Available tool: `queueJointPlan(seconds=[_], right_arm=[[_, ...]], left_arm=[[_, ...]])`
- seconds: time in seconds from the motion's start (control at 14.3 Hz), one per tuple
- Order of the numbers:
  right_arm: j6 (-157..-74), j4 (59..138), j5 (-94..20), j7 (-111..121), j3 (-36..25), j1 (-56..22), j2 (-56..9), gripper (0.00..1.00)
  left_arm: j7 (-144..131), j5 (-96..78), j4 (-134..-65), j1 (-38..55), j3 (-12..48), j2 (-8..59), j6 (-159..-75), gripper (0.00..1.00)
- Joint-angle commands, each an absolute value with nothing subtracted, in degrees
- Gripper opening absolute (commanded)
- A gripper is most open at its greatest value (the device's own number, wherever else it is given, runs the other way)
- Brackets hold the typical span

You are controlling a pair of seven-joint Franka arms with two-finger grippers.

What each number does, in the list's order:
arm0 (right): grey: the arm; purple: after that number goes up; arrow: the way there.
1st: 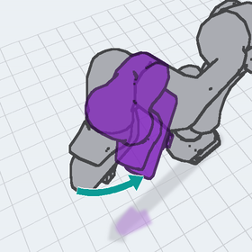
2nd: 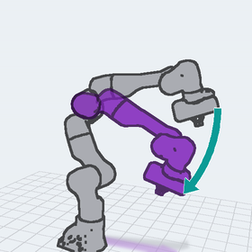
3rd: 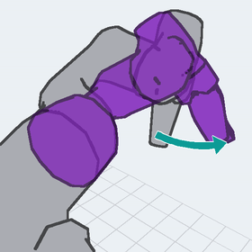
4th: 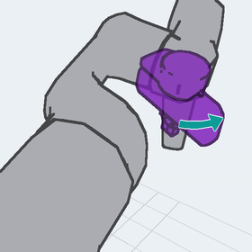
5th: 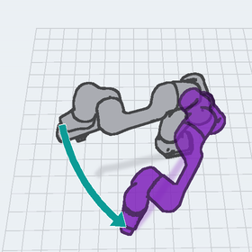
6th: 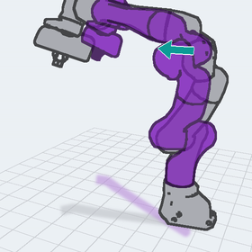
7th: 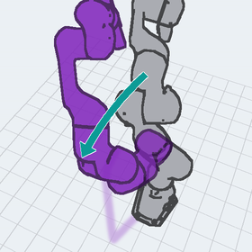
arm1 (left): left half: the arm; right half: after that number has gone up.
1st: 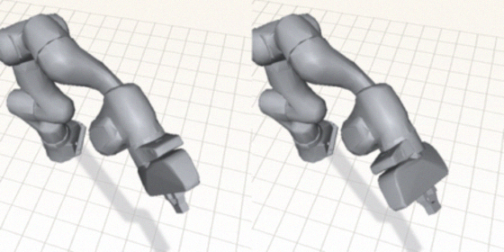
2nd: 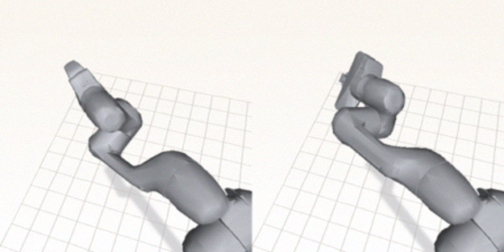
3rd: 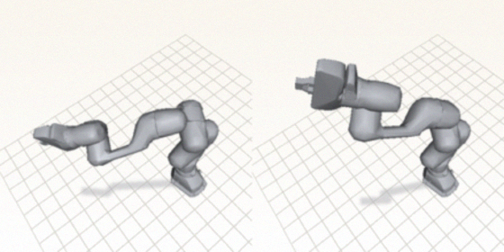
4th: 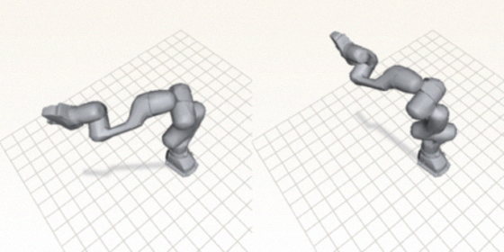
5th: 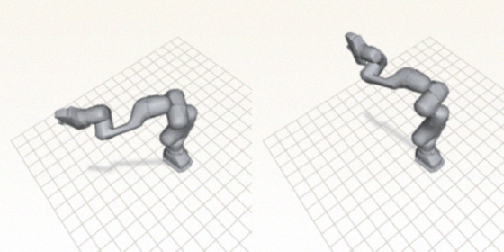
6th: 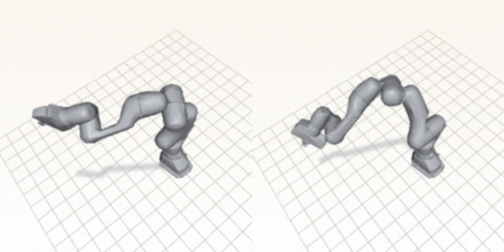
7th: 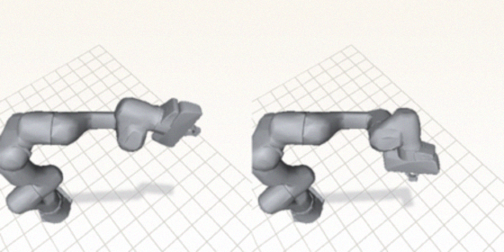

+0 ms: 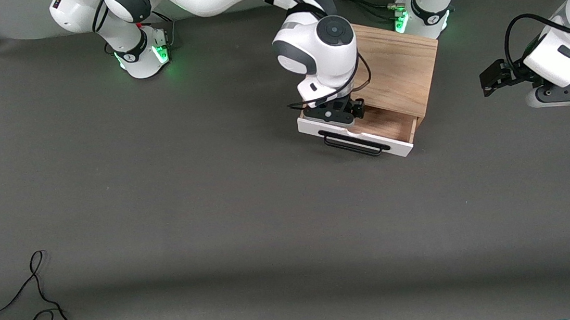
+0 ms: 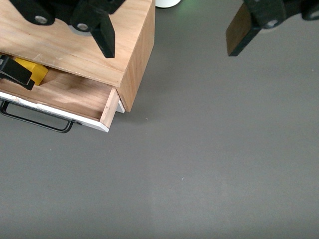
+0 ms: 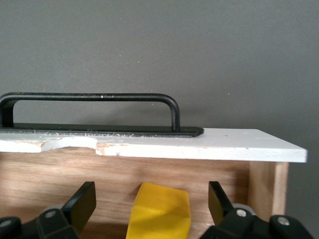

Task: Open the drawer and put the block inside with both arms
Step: 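Lower the cube into the open drawer and open the right gripper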

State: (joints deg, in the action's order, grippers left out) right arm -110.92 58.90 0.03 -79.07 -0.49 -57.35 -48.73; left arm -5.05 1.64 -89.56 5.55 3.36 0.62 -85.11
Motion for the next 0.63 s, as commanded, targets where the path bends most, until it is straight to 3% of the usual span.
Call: queueJointPlan(seconds=[0.0,0.28,0.56], right_arm=[[-106.8,57.0,0.6,-80.6,-1.3,-57.7,-46.4,1.0],[-101.7,57.6,0.3,-77.4,-1.2,-53.5,-38.9,1.0],[-97.2,65.2,-0.1,-63.4,-1.3,-45.0,-28.0,1.0]], left_arm=[[-4.7,2.4,-89.0,6.2,2.9,0.6,-84.6,0.99],[-4.7,2.4,-89.1,6.2,2.9,0.6,-84.5,0.99],[-4.7,2.3,-89.1,6.2,2.9,0.6,-84.5,0.99]])
